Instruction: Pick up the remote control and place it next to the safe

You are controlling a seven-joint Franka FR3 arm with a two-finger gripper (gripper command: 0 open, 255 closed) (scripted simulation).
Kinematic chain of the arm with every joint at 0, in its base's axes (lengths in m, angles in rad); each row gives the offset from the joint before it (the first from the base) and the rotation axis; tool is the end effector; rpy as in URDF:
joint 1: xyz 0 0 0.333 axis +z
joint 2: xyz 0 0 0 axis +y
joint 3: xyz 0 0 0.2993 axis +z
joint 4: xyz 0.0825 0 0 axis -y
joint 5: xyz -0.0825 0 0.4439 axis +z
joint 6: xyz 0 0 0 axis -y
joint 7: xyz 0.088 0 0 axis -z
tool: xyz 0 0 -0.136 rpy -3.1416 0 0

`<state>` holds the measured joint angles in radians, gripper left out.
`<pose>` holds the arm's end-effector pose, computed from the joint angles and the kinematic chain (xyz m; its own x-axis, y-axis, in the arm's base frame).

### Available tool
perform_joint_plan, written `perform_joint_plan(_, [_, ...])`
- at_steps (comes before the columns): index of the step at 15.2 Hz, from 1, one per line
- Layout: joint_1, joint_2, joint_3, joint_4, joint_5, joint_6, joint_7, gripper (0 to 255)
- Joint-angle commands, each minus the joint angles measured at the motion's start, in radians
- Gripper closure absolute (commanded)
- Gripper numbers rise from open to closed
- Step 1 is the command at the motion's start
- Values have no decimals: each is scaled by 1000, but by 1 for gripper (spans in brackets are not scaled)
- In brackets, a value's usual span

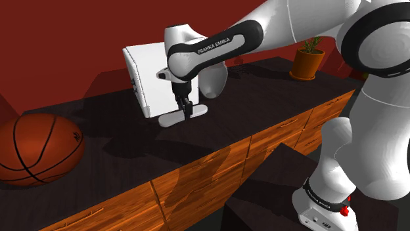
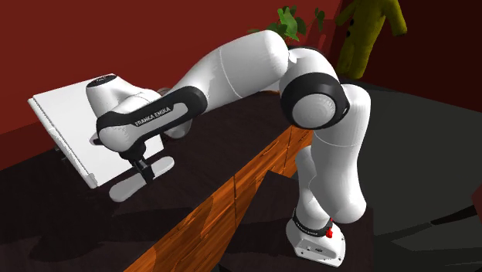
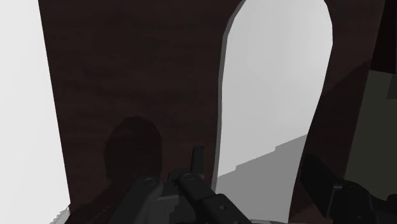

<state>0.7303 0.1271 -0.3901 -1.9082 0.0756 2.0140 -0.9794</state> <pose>0.5987 0.2222 0.3624 0.2778 0.9606 0.0100 0.9605 -0.2776 -0.0204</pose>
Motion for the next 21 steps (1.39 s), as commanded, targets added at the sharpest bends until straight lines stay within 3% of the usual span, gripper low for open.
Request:
perform_joint_plan(1, [-1, 11, 1, -15, 6, 26, -4, 255])
perform_joint_plan(16, [-11, 104, 12, -113, 56, 209, -41, 255])
perform_joint_plan(21, [-11, 104, 12, -113, 56, 209, -41, 255])
